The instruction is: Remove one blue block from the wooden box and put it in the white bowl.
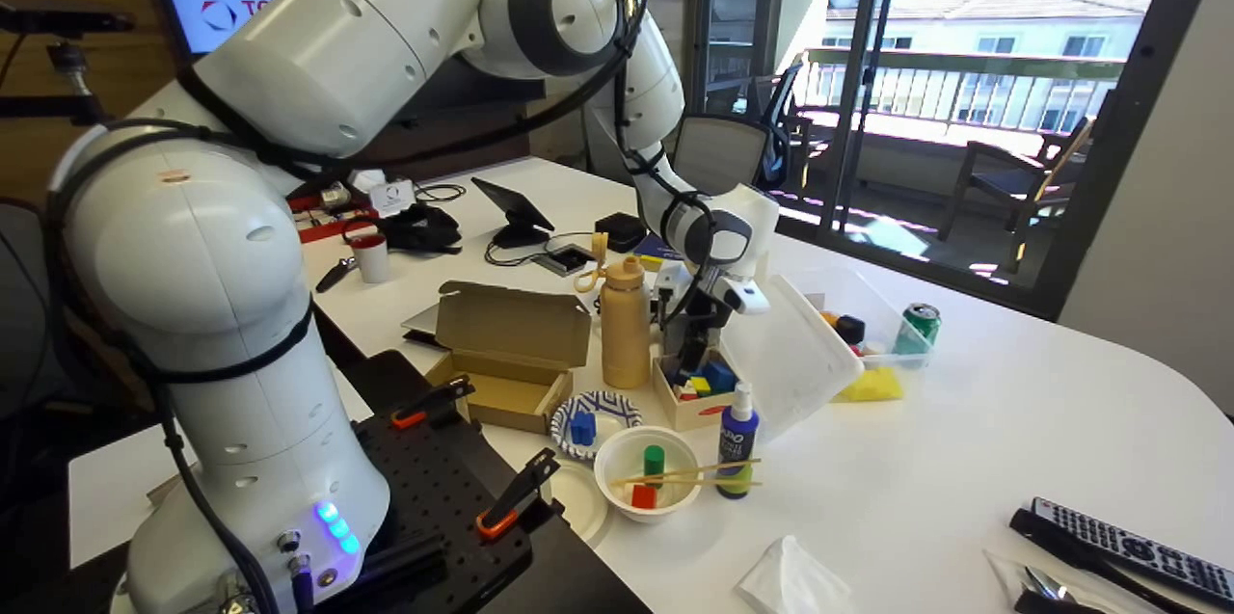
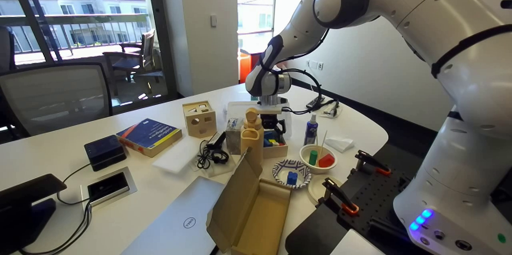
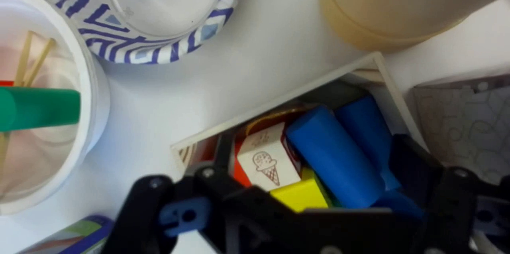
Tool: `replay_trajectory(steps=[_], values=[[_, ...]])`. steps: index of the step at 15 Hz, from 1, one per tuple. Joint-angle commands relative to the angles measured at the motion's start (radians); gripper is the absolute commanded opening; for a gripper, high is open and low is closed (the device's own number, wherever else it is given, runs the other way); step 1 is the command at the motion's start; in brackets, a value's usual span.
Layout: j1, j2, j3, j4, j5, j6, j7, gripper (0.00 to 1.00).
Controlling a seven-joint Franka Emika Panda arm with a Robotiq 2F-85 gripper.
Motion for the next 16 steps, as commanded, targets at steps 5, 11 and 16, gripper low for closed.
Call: replay_trajectory(steps=[5,11,16], values=[[0.017,0.054,-0.020,0.074,-0.014,-0.035,0.037,0.97],[0.018,0.071,-0.024,0.094,-0.013,-0.039,0.048,1.00],[0.016,0.075,-0.028,0.104,-0.015,-0.049,0.072,0.97]])
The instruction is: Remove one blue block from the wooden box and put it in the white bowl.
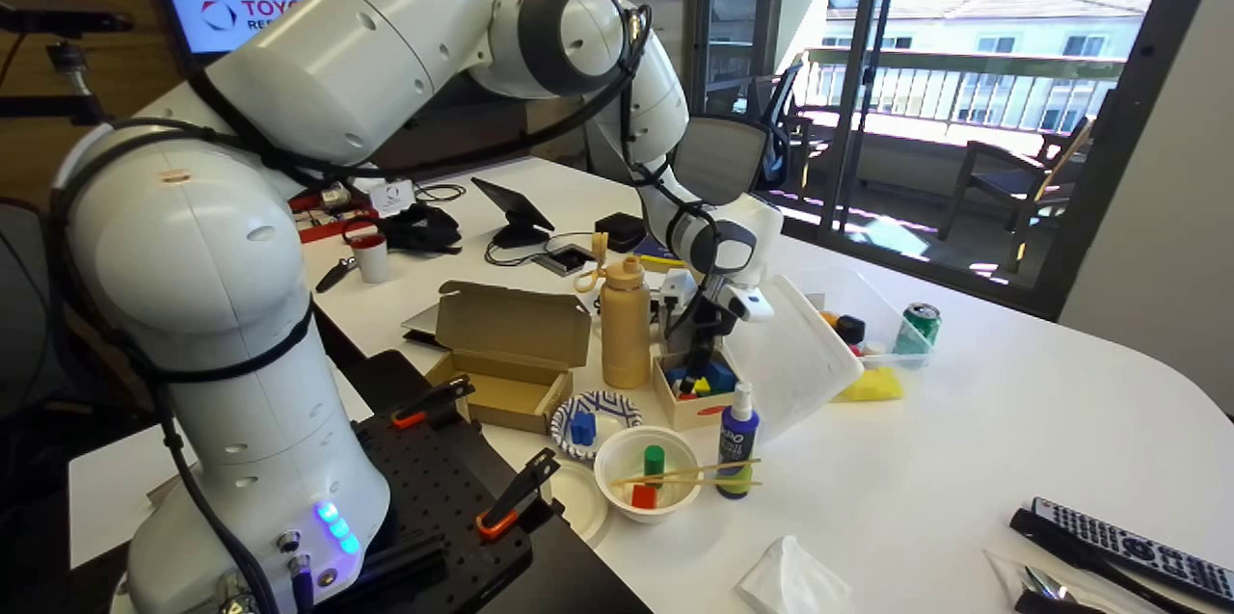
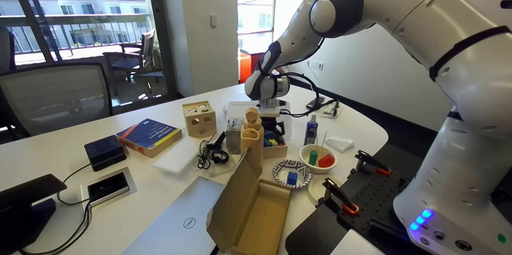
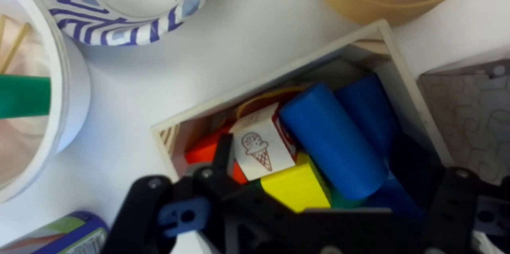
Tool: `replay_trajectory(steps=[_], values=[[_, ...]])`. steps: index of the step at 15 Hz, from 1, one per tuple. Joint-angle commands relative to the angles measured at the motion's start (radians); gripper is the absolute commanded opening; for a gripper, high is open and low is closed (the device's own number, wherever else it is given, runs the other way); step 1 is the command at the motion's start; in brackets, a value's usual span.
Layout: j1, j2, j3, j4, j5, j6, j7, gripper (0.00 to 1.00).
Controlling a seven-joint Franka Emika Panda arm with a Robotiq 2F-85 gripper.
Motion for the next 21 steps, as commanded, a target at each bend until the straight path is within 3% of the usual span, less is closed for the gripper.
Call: replay_trajectory(steps=[1,4,10,12,21], values=[[0.014,0.011,-0.017,0.031,-0.015,-0.047,0.053,0.78],[0.015,0.020,-0.019,0.033,-0.020,-0.059,0.059,0.64],[0.017,0.024,-0.018,0.058,-0.028,-0.093,0.080,0.22],[0.021,0.025,-0.019,0.057,-0.034,-0.097,0.087,0.15],[0.025,-0.056,-0.011,-0.005,-0.032,-0.080,0.059,0.14]])
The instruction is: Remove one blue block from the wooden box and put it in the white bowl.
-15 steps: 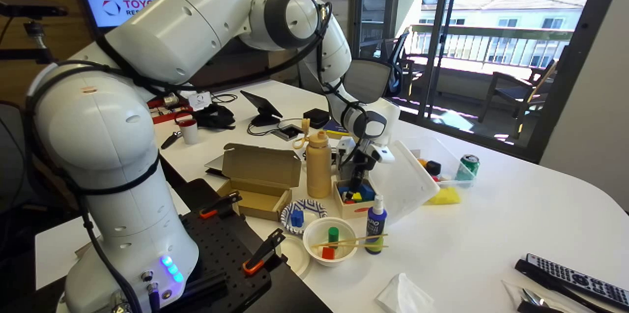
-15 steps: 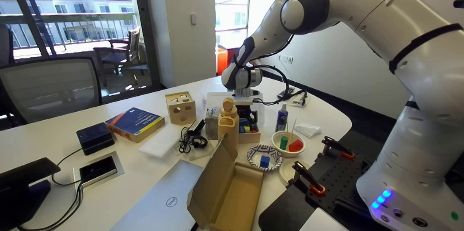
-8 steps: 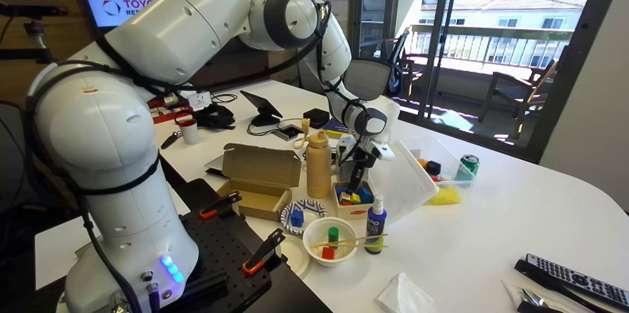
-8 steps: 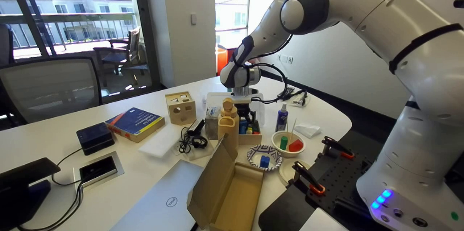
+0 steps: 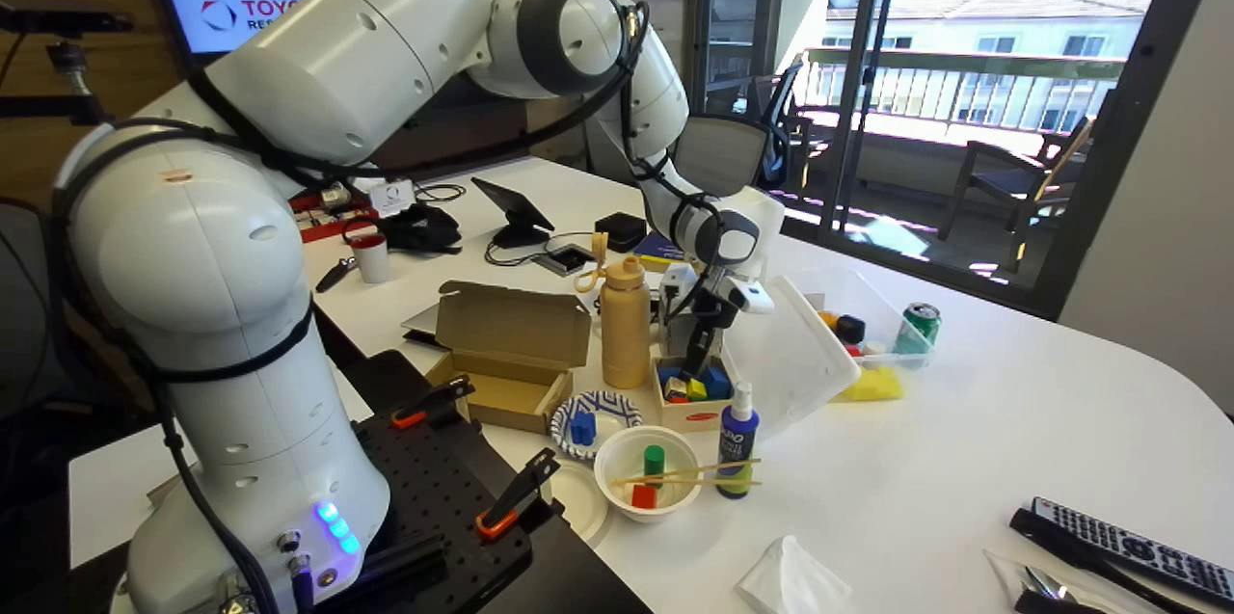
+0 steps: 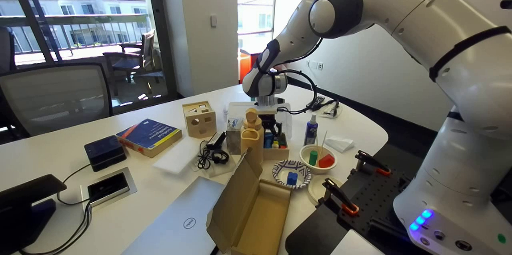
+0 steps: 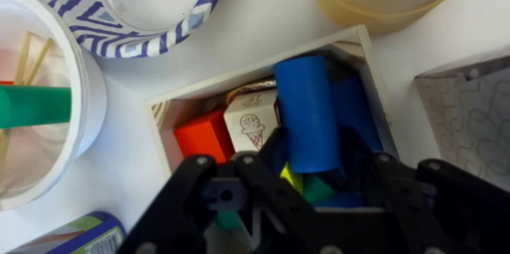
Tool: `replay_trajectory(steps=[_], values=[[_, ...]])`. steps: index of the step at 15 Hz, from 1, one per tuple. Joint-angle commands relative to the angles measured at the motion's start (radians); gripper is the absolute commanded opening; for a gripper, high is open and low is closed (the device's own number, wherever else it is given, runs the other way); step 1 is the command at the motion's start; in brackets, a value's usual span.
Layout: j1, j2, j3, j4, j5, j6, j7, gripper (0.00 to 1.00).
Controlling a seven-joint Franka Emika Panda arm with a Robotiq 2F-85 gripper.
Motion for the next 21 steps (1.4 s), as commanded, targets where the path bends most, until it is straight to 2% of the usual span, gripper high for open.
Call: replay_trajectory(steps=[1,8,9,11,14,15,21], values=[[0.018,-0.078,-0.005,-0.060,-0.017,-0.007,0.005,0.14],[0.055,-0.249,-0.023,-0.224,-0.054,0.007,0.021,0.14],[0.057,-0.256,-0.024,-0.237,-0.060,0.014,0.021,0.64],[0.053,-0.261,-0.021,-0.258,-0.065,0.033,0.014,0.72],[0.049,-0.240,-0.021,-0.262,-0.074,0.080,0.008,0.95],[0.049,-0.233,-0.020,-0.260,-0.076,0.097,0.007,0.99],[0.046,-0.173,-0.022,-0.229,-0.081,0.187,0.006,1.00]])
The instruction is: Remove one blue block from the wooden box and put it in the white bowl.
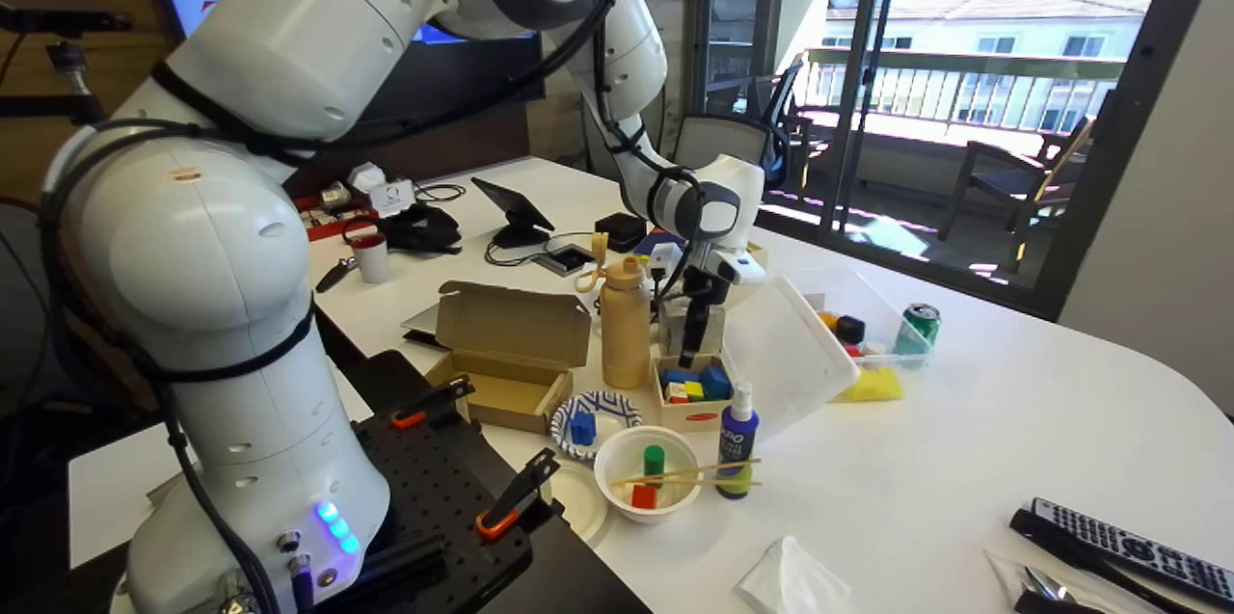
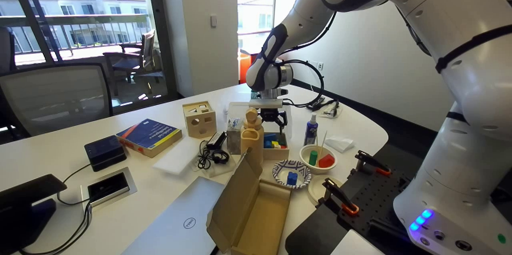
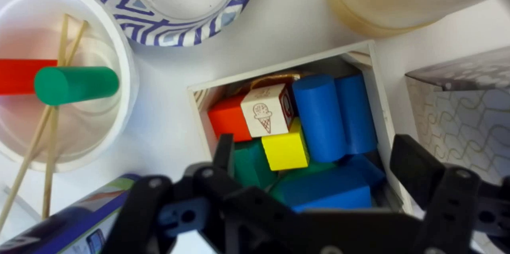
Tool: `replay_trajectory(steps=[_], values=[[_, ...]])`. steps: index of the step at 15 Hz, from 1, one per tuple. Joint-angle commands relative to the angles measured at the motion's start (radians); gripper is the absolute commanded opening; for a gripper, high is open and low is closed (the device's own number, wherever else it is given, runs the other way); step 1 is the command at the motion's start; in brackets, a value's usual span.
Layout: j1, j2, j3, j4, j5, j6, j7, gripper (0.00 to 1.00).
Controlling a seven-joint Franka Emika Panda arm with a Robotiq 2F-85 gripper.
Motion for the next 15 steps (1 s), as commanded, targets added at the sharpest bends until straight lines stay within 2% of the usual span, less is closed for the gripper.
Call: replay_trajectory(steps=[1,15], values=[[0.006,0.033,-0.012,0.016,-0.008,0.033,0.007,1.00],[0.025,0.133,-0.018,0.090,-0.015,-0.003,0.026,1.00]])
